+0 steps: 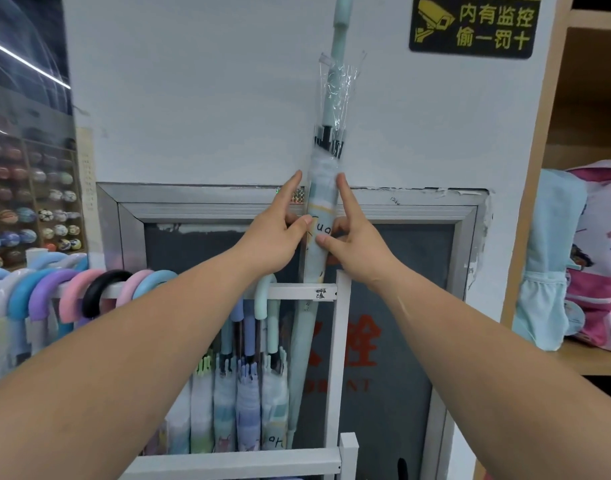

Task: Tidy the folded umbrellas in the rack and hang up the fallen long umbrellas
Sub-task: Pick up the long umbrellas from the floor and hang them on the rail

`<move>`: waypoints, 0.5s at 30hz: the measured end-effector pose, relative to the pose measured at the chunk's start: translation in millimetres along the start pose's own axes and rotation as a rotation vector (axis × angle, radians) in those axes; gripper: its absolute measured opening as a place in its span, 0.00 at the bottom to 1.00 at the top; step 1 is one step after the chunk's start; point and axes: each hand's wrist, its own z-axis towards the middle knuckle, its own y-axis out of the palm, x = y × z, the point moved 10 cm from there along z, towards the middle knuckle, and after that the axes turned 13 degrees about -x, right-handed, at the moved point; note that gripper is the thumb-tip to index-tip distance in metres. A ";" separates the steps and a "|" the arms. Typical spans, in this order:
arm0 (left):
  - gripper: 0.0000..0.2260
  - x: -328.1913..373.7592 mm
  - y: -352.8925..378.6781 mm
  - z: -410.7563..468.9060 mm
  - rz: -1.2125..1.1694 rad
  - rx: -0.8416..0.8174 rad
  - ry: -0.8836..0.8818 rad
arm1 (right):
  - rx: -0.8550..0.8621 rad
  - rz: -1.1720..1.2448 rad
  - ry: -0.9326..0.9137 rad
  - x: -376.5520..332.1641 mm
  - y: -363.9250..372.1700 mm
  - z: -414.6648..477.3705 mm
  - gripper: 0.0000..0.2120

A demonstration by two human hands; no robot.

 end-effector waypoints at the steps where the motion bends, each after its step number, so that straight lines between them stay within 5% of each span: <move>1: 0.30 -1.1 -0.4 0.5 0.005 0.003 -0.008 | -0.002 0.002 0.003 1.1 0.9 0.9 0.46; 15: 0.32 -8.0 -4.8 -2.0 0.052 0.084 -0.055 | -0.067 -0.119 0.079 28.2 21.1 -15.4 0.48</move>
